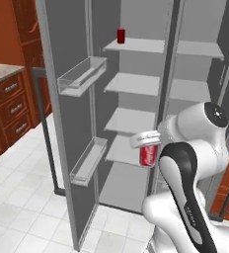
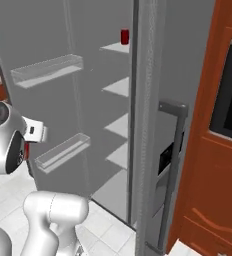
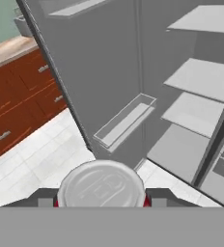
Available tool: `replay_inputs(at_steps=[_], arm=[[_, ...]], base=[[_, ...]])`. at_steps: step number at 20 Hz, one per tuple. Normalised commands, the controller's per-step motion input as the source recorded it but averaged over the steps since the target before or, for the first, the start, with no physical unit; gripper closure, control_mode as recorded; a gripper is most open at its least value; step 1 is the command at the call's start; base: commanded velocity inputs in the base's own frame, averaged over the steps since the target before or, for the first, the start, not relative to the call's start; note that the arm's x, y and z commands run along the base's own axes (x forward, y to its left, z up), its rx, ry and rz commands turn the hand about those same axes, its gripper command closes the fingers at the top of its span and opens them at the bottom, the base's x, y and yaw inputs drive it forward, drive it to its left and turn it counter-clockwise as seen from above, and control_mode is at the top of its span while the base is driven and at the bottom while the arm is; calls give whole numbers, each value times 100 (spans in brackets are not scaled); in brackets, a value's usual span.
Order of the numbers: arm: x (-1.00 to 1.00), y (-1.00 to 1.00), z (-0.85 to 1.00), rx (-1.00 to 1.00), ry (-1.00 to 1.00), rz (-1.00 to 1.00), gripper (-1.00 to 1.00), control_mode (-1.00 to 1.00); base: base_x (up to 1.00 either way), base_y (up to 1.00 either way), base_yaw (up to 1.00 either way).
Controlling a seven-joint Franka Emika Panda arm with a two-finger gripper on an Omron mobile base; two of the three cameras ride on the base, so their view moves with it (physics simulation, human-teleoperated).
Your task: Open the fridge, grab two sodas, and place both sodas inside the bowl with ice on the dining counter.
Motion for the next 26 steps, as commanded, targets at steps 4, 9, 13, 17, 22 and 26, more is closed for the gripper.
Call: replay_inputs(at_steps=[4,9,13,17,22,26], arm=[[0,0,0,0,0,0,100,100],[0,0,0,0,0,0,100,100],[0,0,0,0,0,0,100,100],[0,0,0,0,0,0,100,100],[0,0,0,0,0,0,100,100],[0,0,0,0,0,0,100,100]], base=[[-69,-22,50],[-71,-19,52],[5,-57,48],[-25,-38,52],[-67,-17,54],[-65,12,53]])
